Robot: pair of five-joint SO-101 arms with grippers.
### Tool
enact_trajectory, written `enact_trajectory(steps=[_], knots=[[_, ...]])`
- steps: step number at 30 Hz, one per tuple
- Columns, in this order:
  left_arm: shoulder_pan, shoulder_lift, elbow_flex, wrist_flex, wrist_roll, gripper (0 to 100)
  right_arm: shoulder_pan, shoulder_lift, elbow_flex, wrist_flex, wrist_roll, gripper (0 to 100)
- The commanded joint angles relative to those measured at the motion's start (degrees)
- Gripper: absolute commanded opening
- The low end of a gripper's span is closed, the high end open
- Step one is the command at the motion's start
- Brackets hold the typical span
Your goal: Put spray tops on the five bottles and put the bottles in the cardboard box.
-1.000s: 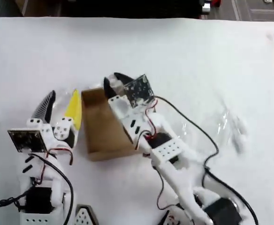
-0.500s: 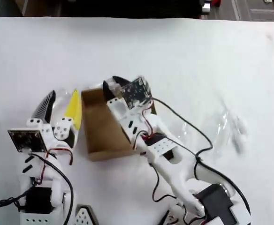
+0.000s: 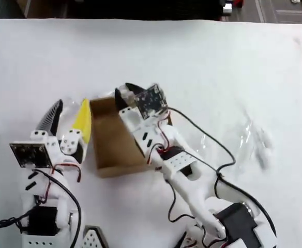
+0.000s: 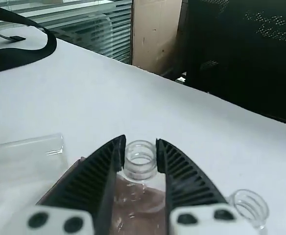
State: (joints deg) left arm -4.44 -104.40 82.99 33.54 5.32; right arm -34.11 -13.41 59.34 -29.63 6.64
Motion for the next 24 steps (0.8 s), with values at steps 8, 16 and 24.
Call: enact_trajectory(steps=[8, 16, 24], knots=[[0.57, -0.40, -0.26, -1.14, -0.35, 19, 0.57, 8.04, -5.63, -1.45, 0.70, 1.6], [0.57, -0.40, -0.26, -1.14, -0.35, 19, 1.01, 8.04, -5.63, -1.45, 0.70, 1.8], [0.57, -0.40, -0.26, -1.14, -0.26, 19, 1.01, 6.02, -3.16, -1.19, 0.70, 10.8]])
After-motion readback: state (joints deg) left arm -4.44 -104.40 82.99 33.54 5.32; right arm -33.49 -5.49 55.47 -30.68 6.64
